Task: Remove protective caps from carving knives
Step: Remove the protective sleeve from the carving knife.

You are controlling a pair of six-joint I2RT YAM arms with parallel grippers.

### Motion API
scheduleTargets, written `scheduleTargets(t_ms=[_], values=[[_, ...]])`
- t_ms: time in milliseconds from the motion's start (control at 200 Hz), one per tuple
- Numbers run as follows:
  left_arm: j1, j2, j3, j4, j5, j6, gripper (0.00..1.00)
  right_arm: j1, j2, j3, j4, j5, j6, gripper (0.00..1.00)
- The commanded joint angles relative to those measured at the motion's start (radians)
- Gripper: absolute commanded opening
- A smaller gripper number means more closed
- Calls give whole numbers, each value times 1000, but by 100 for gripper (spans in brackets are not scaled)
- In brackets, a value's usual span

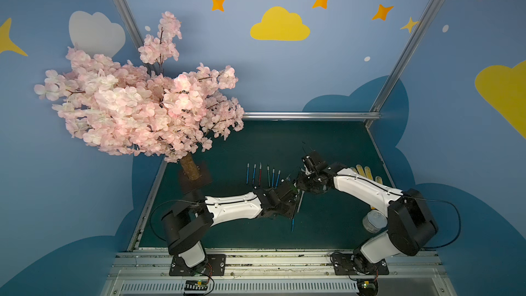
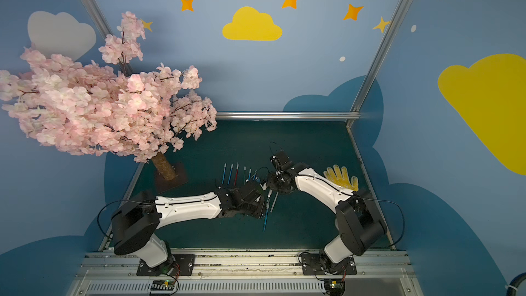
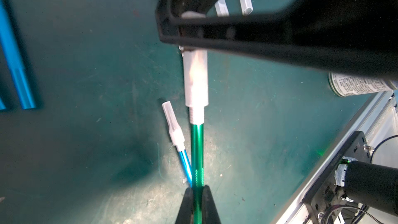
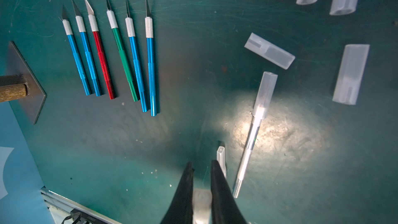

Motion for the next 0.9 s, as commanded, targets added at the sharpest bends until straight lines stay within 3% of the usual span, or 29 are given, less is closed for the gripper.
scheduleTargets(t_ms=[0, 370, 896], values=[[-6, 3, 18, 5, -9, 17, 7, 8, 7, 4, -13, 25, 8, 12], [-37, 4, 10, -16, -51, 31, 6, -24, 28, 71, -35, 40, -1, 9], [-38, -4, -19, 17, -27, -6, 5, -110, 43, 113, -30, 25, -25, 5]])
